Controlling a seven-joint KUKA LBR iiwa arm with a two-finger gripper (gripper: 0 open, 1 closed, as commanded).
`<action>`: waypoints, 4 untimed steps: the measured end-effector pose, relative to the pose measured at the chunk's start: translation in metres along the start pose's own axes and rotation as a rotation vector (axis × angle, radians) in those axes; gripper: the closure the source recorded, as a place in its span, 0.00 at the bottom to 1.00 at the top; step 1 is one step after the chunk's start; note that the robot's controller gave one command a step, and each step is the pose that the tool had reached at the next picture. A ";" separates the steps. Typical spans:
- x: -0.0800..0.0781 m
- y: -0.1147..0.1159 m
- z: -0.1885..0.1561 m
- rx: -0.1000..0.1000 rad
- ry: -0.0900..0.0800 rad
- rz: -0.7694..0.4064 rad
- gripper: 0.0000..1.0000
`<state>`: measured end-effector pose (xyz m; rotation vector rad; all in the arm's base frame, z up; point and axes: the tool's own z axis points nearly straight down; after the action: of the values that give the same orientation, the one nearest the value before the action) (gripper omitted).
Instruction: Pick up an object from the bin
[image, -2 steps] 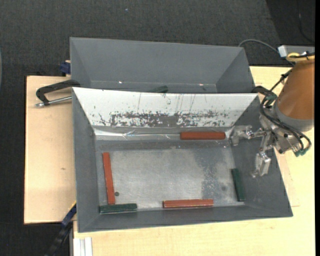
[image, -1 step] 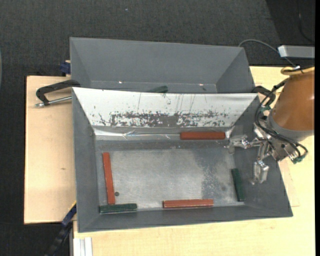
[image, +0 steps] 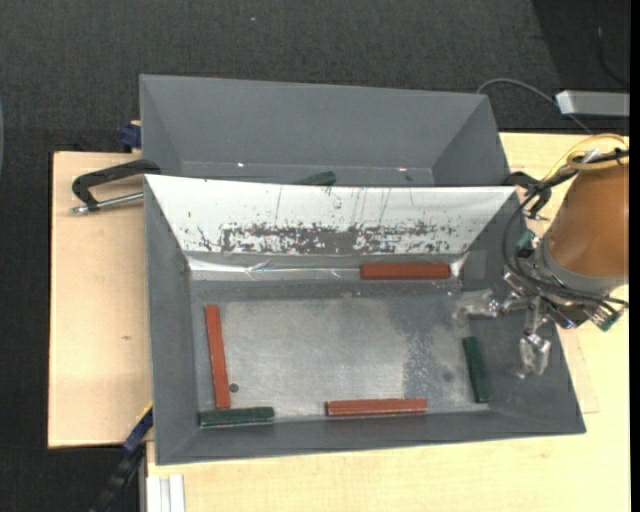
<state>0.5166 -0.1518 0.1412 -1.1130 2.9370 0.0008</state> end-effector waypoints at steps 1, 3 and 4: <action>0.002 0.012 0.064 -0.002 -0.005 -0.254 0.00; 0.006 0.021 0.070 0.001 -0.008 -0.688 1.00; 0.007 0.021 0.066 -0.002 -0.005 -0.687 1.00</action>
Offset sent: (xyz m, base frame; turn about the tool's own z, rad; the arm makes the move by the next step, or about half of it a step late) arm -0.0199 0.0074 -0.0712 -0.6890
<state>0.4975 -0.1401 0.0749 -2.0352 2.3873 0.0056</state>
